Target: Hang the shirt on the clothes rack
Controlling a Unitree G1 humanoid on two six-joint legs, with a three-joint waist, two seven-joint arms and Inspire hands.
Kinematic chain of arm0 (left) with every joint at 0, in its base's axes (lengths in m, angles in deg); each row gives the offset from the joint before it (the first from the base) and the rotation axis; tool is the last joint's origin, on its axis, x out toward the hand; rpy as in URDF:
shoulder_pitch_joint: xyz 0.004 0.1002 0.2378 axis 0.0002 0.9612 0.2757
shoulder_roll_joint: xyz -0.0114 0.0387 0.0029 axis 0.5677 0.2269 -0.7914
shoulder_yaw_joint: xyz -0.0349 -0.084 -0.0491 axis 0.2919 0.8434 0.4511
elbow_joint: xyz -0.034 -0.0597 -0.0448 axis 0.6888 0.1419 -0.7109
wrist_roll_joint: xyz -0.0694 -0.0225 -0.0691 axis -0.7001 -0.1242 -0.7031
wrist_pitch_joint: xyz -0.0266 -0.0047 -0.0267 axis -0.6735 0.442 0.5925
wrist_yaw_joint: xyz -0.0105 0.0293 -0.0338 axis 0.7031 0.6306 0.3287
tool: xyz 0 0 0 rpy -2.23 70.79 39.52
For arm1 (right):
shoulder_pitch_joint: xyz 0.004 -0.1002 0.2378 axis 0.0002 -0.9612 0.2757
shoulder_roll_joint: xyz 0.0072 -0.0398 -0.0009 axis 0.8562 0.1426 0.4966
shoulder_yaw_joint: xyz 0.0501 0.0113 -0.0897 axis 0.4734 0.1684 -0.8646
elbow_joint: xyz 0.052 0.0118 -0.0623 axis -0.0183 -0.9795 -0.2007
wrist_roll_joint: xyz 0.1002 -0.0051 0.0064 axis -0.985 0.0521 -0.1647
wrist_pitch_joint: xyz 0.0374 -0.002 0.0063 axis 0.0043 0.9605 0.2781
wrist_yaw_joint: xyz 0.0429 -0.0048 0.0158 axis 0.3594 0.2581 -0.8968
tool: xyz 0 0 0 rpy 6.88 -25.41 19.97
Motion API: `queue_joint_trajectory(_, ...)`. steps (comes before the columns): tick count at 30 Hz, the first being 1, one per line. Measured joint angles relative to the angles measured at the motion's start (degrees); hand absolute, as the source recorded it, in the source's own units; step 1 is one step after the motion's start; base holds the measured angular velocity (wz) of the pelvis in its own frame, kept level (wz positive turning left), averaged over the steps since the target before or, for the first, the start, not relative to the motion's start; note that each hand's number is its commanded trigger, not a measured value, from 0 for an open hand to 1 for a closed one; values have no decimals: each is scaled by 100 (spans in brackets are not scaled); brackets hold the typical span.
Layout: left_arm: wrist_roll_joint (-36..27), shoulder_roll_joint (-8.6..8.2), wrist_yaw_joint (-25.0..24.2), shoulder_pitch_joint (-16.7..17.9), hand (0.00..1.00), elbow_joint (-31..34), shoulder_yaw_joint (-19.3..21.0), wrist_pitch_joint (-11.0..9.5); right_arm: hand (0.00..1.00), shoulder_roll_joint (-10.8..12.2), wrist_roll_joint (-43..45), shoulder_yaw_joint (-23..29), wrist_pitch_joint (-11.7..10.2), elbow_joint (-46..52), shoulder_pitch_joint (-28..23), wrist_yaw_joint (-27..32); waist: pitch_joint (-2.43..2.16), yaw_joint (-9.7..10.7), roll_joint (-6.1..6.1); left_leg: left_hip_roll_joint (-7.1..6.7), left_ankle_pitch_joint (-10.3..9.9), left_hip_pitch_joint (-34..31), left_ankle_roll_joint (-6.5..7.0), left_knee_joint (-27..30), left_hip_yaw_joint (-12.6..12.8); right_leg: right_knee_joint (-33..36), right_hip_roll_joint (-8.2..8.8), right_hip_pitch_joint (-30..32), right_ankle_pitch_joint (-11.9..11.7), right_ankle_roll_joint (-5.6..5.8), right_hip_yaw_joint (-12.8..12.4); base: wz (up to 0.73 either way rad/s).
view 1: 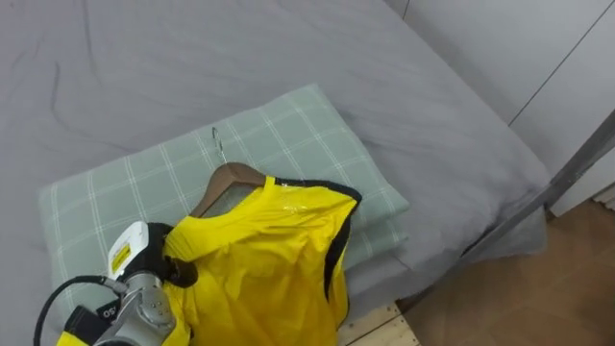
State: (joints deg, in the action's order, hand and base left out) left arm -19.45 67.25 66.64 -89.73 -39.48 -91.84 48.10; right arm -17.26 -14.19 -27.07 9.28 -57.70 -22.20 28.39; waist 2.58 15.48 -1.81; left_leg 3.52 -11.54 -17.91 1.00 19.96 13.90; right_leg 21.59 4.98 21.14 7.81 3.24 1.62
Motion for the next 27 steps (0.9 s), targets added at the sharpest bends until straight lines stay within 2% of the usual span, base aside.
queue_joint_trajectory(18, 0, 9, 112, -7, 100, 53, -232, -9, 0, 6, -160, -443, -9, 69, -56, 109, 2, -15, 4, 2, -3, -68, -2, 15, -13, -105, -2, -11, 0, 0, 20, 0)
queue_joint_trajectory(22, 1, 12, 186, -7, 100, 111, -232, -26, 0, -16, -122, -429, -82, 70, -92, 136, -6, -10, 82, 7, -2, -19, -2, 23, -34, -136, -2, -98, -1, -2, 40, 2)
queue_joint_trajectory(23, 1, 12, 233, -7, 100, 129, -231, -34, 0, -21, -122, -429, -121, 66, -106, 140, -20, -18, 110, 7, -2, 6, -2, 11, -37, -190, -6, -147, -7, -10, 42, 3)
queue_joint_trajectory(24, 2, 14, 265, -7, 100, 139, -229, -41, 0, -26, -124, -429, -138, 67, -105, 141, -12, -21, 125, 7, -2, 39, -2, -7, -36, -212, -8, -183, -9, -14, 42, 0)
queue_joint_trajectory(27, 64, 12, 424, -4, 100, 253, -210, -164, 0, -42, -97, -384, -207, 51, -162, 162, -19, -40, 214, -5, -1, 195, -3, -66, -54, -368, -12, -402, -10, -14, 52, 1)
